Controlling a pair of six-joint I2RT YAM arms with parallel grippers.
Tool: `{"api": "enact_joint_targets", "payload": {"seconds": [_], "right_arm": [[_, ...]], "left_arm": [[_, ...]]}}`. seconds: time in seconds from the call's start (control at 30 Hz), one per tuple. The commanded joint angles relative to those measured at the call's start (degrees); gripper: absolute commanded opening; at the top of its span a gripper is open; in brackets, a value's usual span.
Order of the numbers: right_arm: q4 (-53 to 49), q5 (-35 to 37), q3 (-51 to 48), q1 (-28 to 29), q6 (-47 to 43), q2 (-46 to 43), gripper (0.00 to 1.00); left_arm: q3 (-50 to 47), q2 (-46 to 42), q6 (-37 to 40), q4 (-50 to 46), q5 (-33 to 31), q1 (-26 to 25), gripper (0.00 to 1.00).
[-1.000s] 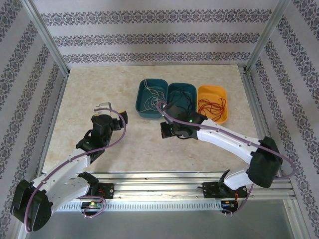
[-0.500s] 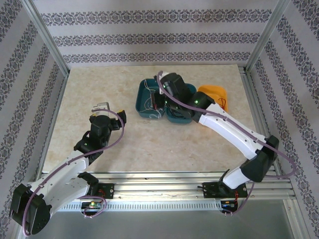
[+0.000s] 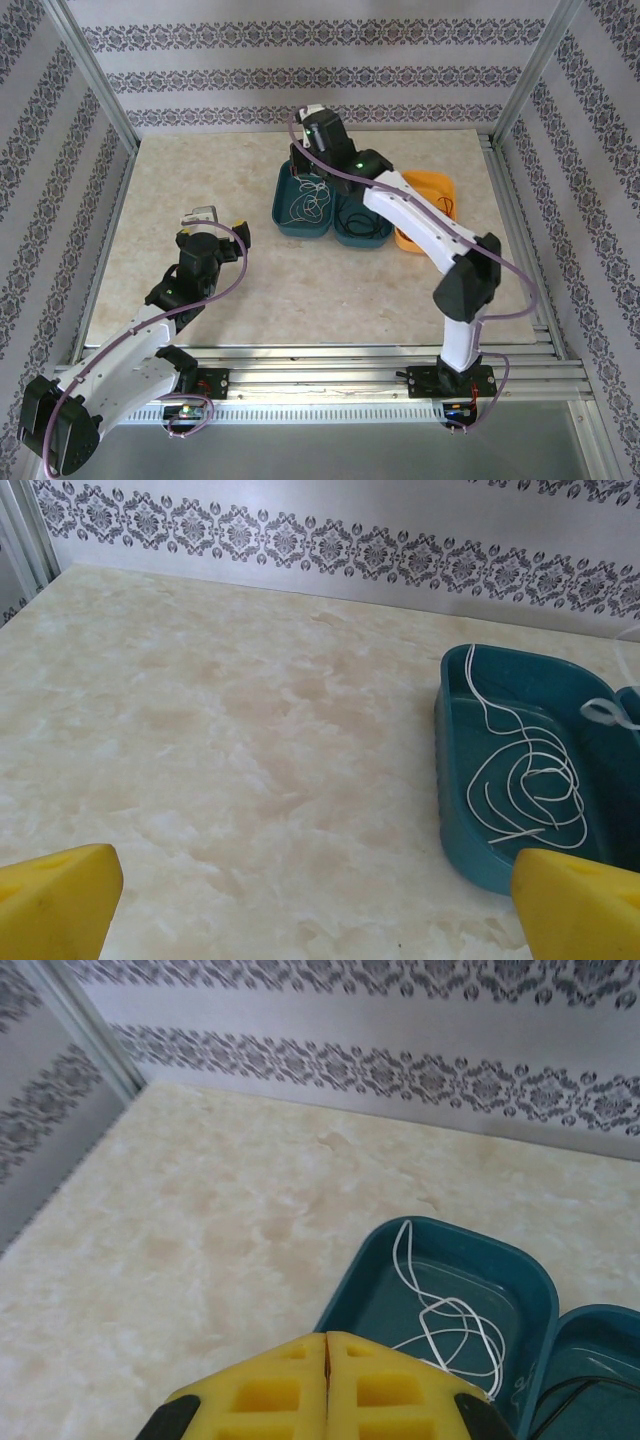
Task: Untangle the cables
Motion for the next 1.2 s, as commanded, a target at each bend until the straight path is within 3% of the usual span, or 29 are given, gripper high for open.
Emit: {"api": "enact_joint_targets", "payload": {"seconds": [0.0,0.13,0.2,0.27,0.37,0.53,0.97,1.07,1.17], "right_arm": [[2.29,0.63,2.45,-0.78,-0.56,4.80,0.00],[1.99,-1.63,4.45,-1.31,0.53,9.84,0.01],[0.79,-3.12,5.93,-1.56,1.10,11.76,0.16],[-0.20,-3.62,6.76,-1.60,1.05,12.72,0.38],[-1.48,-3.86,6.88,-1.63,0.75,12.20,0.53],[-0.21,-2.40,1.92,-1.54,-0.11,6.81,0.57],[7.23,5.00,-27.16,-1.57,0.78,-18.74,0.68],[7.53,8.84,-34.67,-1.78,0.85,-25.58,0.73],[7.76,12.87,-42.19,-2.15,1.28,-32.26,0.85]], "left_arm": [[-0.51,-0.90,1.41,-1.26,-1.10,0.73,0.99],[-0.60,-0.92,1.82,-1.63,-1.17,0.68,0.99],[-0.52,-1.13,2.24,-1.82,-1.28,0.68,0.99],[-0.45,-1.31,2.63,-1.83,-1.35,0.72,0.99],[-0.28,-1.57,3.05,-1.86,-1.39,0.69,0.99],[-0.05,-1.99,3.68,-2.17,-1.80,0.73,0.99],[0.38,-3.27,6.68,-1.59,-1.93,0.77,0.99],[-0.21,-4.16,7.06,-1.82,-2.75,0.82,0.99],[-1.53,-5.39,8.05,-1.02,-4.36,0.86,0.99]]}}
